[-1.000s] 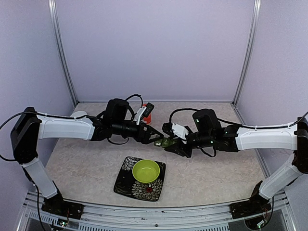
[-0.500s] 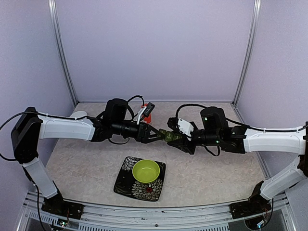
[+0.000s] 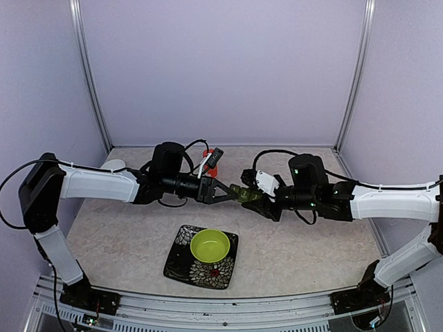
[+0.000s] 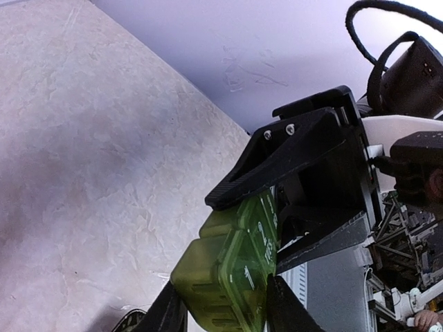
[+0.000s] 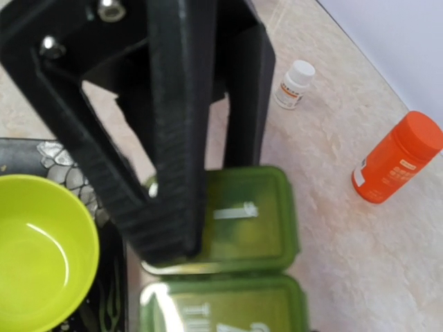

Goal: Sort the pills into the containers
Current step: Close the lid of the pill container.

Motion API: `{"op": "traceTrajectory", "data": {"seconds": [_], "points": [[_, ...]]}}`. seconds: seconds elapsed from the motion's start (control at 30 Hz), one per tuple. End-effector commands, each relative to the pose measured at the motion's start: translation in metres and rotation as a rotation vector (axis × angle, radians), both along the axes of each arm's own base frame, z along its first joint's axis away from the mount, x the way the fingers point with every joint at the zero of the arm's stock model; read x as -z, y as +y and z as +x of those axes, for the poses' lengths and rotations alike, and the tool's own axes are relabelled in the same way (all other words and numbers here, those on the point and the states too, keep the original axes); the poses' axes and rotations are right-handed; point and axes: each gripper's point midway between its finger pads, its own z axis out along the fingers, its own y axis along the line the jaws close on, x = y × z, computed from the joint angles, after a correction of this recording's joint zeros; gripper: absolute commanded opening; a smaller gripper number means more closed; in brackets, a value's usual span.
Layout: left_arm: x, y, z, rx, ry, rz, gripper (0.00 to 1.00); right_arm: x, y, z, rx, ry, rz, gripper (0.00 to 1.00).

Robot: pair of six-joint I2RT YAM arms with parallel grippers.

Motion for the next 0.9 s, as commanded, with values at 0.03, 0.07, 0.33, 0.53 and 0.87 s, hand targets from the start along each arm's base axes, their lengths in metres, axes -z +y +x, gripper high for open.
{"op": "traceTrajectory", "data": {"seconds": [0.03, 0.07, 0.33, 0.53, 0.87], "points": [[0.008, 0.000, 0.000, 0.013, 0.025, 0.004, 0.29, -0.010, -0.001, 0.006, 0.024, -0.035, 0.028, 0.26], [0.008, 0.000, 0.000, 0.013, 0.026, 0.003, 0.28, -0.010, -0.001, 0.007, 0.026, -0.036, 0.026, 0.26], [-0.001, -0.001, 0.002, 0.003, 0.034, -0.014, 0.65, -0.007, 0.002, 0.000, -0.015, -0.029, 0.018, 0.27], [-0.001, -0.006, 0.004, 0.010, 0.063, -0.016, 0.62, -0.002, 0.006, -0.004, -0.035, -0.038, -0.007, 0.27], [0.000, -0.008, 0.001, 0.036, 0.089, -0.043, 0.48, 0.007, 0.009, -0.008, -0.052, -0.028, -0.034, 0.27]]}}
